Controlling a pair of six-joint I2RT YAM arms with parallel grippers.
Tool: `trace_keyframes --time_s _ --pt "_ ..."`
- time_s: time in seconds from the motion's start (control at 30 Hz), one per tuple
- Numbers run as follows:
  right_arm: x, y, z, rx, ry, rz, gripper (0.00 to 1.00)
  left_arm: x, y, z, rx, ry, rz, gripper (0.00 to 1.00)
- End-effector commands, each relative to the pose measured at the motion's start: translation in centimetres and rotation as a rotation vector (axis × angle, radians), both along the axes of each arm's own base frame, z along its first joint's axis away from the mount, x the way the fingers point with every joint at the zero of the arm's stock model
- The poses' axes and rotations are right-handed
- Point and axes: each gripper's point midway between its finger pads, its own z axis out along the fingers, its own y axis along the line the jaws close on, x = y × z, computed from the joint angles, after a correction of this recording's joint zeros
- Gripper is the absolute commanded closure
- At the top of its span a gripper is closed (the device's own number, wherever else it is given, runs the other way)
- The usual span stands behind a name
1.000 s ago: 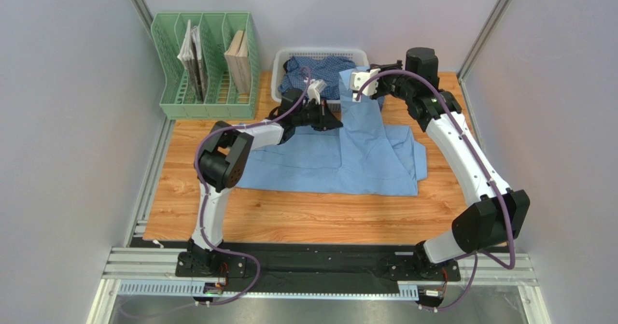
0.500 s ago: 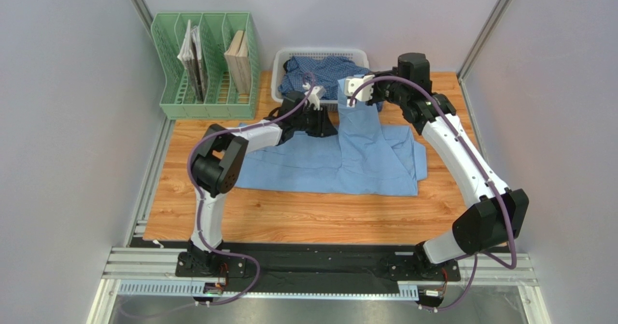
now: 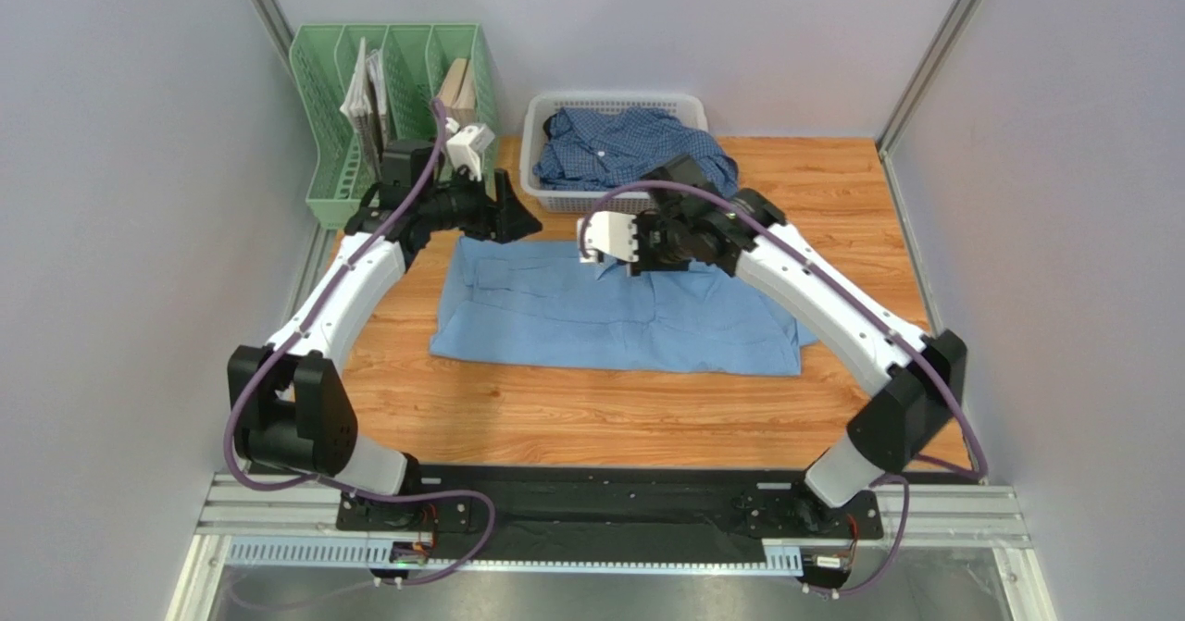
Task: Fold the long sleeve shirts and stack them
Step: Fold the shirt
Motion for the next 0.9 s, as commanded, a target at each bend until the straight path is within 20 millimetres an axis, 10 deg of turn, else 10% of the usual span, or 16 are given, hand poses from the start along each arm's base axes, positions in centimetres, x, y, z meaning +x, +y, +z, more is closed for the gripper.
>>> trace_keyframes --time_s 0.0,0.27,0.43,0.53,0.67,0.87 --pt "-1.9 3.5 -1.9 0.059 0.250 -0.210 1.00 -4.2 2.9 -3.3 -0.039 0.213 -0.058 0.20" --pt "0.9 13.4 -3.9 0.269 0.414 -0.420 0.95 -6.5 6.1 -4.5 -0.049 0.258 -0.066 0.20" --pt "-3.2 14.3 -3.8 0.279 0.606 -0.335 0.36 -7.3 6.9 -5.6 -0.032 0.288 -0.062 0.22" --pt "-5.2 11.5 -2.3 0.292 0.652 -0.301 0.32 -7.2 7.4 -6.4 -0.027 0.308 -0.051 0.24" --pt "-3.0 3.8 -2.0 0.347 0.661 -0.450 0.34 -7.1 7.6 -7.0 -0.004 0.301 -0.053 0.25" --pt "0.1 -7.0 -8.1 0.287 0.678 -0.803 0.62 -7.7 7.1 -10.2 0.163 0.385 -0.107 0.21"
